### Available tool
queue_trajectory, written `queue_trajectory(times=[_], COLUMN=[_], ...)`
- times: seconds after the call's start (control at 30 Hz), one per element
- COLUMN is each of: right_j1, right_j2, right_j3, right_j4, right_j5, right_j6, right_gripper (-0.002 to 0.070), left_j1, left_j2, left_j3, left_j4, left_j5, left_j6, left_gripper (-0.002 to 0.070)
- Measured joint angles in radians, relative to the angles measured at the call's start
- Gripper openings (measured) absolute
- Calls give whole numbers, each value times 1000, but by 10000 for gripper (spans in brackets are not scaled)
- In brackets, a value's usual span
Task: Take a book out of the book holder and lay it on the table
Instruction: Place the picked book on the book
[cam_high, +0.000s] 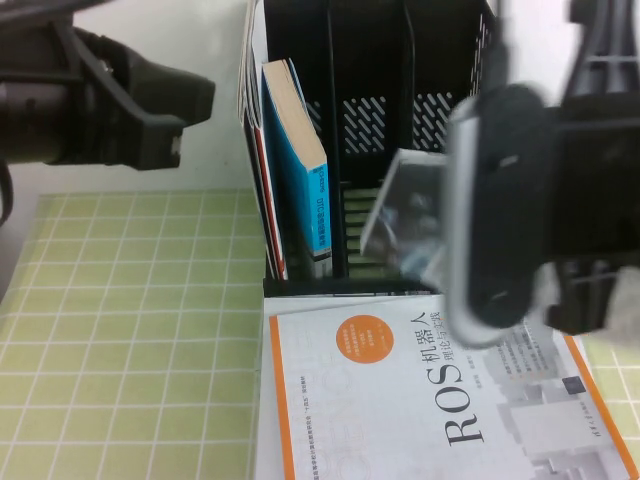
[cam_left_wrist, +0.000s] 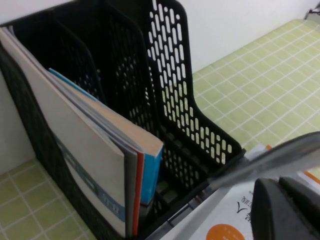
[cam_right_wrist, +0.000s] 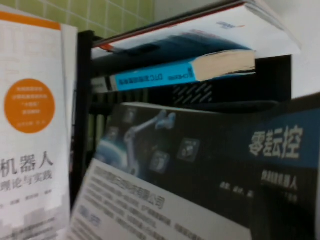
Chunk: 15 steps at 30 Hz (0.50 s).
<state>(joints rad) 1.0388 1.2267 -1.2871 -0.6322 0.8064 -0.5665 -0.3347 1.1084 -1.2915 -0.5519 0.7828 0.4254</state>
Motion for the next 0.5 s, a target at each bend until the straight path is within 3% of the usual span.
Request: queue_trajectory(times=[0.1, 0.23, 0.5], right_j1=[78, 151, 168], right_j2=[60, 140, 273], right_j3=[-1, 20, 212], right_j4=[-154, -179, 115], right_j5=[-2, -25, -155], right_j6=[89, 149, 205], right_gripper=[27, 27, 27], left_j1=[0, 0, 0], left_j2=[-11, -34, -77], left_j3=[0, 0, 0], left_j4=[42, 65, 85], left_j5=[4, 4, 11], left_j6=[-35, -48, -59], left_gripper=[-3, -3, -3])
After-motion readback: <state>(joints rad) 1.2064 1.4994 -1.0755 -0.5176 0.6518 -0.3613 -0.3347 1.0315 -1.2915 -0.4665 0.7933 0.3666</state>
